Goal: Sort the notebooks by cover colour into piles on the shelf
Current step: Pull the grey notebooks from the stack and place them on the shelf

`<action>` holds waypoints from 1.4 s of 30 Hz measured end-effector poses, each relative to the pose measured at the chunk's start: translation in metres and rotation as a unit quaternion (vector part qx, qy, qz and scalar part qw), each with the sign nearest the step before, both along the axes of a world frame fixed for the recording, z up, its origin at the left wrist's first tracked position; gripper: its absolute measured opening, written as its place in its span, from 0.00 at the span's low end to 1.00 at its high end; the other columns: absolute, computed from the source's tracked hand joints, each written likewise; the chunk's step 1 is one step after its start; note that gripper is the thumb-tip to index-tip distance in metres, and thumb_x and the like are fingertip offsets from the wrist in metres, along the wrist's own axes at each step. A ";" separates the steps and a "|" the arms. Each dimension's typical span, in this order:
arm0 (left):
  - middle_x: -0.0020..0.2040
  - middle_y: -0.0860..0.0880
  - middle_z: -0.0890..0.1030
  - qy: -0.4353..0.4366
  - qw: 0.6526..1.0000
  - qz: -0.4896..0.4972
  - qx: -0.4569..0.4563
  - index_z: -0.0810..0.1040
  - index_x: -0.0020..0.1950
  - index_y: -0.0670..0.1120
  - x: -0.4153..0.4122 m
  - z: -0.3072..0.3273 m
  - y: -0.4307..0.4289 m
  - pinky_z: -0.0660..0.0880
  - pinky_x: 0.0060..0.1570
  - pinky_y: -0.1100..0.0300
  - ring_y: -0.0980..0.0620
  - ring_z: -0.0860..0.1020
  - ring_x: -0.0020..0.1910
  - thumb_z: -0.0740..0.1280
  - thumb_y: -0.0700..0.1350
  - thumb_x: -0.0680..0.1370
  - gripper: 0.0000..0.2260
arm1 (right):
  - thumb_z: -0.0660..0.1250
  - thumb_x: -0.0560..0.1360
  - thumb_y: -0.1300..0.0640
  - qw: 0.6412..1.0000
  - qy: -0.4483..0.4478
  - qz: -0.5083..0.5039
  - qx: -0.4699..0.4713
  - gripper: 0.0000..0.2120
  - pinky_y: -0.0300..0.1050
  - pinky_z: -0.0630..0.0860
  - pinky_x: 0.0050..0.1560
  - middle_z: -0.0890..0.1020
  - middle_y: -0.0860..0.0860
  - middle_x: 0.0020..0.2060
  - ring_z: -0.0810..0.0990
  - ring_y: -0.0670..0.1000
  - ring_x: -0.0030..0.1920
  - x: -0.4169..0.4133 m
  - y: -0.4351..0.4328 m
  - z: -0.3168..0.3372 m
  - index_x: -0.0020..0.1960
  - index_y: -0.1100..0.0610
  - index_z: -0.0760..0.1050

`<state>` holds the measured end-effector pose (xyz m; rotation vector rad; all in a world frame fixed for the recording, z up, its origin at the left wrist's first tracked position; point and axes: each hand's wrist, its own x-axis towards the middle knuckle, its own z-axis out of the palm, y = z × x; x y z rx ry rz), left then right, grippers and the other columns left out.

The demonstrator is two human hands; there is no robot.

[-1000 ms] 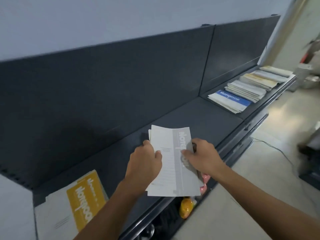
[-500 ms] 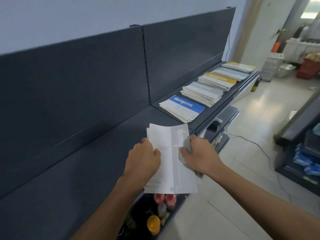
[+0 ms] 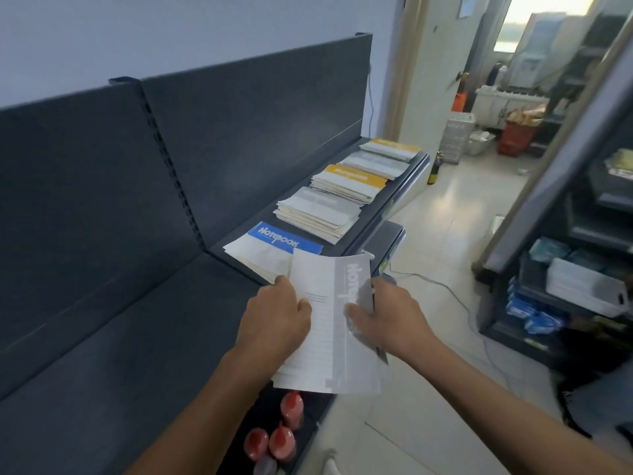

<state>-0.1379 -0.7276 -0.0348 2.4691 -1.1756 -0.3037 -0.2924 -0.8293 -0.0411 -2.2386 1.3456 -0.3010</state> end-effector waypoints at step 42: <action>0.60 0.46 0.74 -0.006 0.999 0.001 -0.031 0.72 0.64 0.45 -0.083 -0.013 -0.578 0.73 0.48 0.53 0.46 0.75 0.53 0.61 0.51 0.81 0.16 | 0.68 0.76 0.47 0.995 -0.037 0.046 0.084 0.14 0.37 0.69 0.35 0.79 0.44 0.46 0.78 0.47 0.44 -0.088 -0.595 -0.016 0.60 0.50 0.75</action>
